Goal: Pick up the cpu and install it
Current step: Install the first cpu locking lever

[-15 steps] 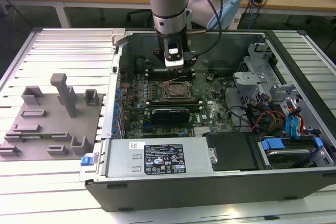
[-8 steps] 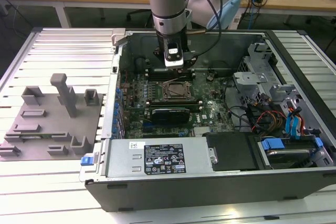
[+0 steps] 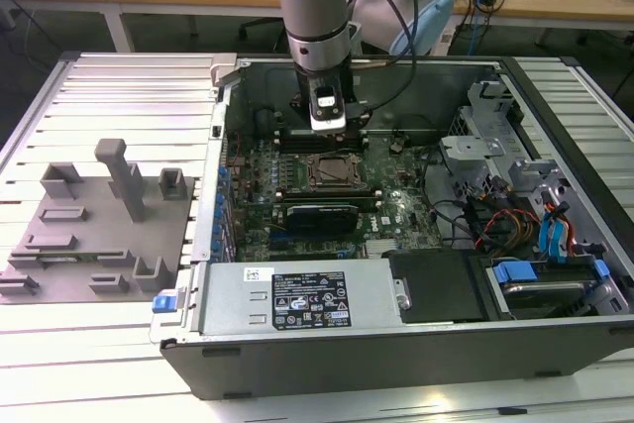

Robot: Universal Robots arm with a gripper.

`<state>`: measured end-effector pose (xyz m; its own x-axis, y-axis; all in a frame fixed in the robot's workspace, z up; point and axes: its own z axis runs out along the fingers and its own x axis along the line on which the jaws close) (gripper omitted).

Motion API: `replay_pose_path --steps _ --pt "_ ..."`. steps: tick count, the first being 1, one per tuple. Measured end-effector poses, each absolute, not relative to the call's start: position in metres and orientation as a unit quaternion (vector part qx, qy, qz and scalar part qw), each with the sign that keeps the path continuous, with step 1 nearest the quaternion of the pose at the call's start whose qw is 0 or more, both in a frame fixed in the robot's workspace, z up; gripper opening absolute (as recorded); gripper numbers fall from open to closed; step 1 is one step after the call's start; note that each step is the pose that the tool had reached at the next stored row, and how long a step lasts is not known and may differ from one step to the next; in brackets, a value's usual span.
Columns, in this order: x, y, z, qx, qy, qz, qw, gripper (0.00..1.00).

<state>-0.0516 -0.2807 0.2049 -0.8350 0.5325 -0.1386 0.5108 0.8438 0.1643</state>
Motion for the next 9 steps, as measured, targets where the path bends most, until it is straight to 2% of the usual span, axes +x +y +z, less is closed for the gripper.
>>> replay_pose_path --steps 9 --pt "-0.0517 -0.281 0.1965 0.271 0.956 0.058 0.091 0.11"
